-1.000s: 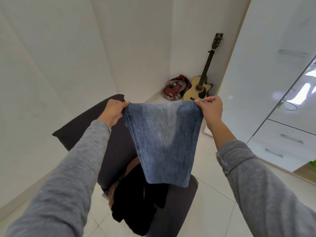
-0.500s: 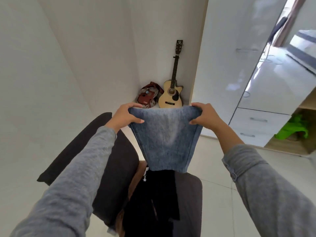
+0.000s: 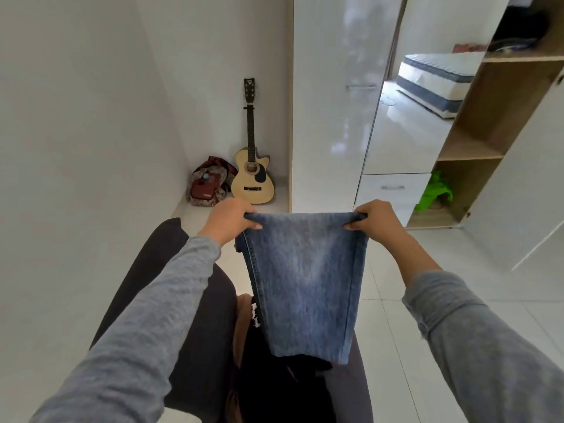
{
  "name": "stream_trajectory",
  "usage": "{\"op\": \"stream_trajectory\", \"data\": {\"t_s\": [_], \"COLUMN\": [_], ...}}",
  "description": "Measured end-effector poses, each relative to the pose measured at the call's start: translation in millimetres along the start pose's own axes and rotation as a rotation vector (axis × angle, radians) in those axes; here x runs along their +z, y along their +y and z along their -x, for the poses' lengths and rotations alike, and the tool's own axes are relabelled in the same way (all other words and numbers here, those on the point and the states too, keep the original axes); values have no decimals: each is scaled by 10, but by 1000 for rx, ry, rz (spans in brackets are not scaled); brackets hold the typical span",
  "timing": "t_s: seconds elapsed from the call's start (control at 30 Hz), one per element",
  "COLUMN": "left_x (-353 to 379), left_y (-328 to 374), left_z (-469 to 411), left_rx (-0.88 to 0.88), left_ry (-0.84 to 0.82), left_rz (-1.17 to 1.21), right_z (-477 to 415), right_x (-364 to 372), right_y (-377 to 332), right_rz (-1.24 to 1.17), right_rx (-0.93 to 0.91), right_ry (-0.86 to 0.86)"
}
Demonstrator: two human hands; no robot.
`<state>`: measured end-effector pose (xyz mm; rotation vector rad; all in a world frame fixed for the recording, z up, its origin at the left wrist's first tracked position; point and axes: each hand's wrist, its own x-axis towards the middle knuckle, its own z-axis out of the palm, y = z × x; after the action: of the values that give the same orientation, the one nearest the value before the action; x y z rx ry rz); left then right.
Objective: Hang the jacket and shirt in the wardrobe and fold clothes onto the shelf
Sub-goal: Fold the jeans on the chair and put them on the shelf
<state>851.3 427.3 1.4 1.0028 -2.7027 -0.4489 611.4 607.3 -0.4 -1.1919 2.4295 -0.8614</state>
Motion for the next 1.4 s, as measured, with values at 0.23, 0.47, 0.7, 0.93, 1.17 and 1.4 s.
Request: {"op": "stream_trajectory", "data": {"t_s": [0.23, 0.47, 0.7, 0.93, 1.17, 1.4], "left_x": [265, 228, 254, 1573, 3258, 3555], "left_y": [-73, -87, -26, -276, -612, -755], "left_z": [-333, -630, -290, 1133, 2527, 2725], "left_rx": [7, -83, -52, 17, -205, -84], "left_ry": [-103, 73, 371, 392, -172, -253], "left_rz": [0, -28, -54, -28, 100, 109], "right_z": [-288, -694, -357, 1131, 2277, 2468], "right_x": [25, -21, 95, 1251, 2521, 2785], "right_y": [160, 22, -26, 906, 2014, 2389], "right_rz": [76, 35, -45, -83, 120, 145], "right_rx": [49, -1, -56, 26, 279, 244], "right_ry": [-12, 60, 261, 309, -98, -238]}}
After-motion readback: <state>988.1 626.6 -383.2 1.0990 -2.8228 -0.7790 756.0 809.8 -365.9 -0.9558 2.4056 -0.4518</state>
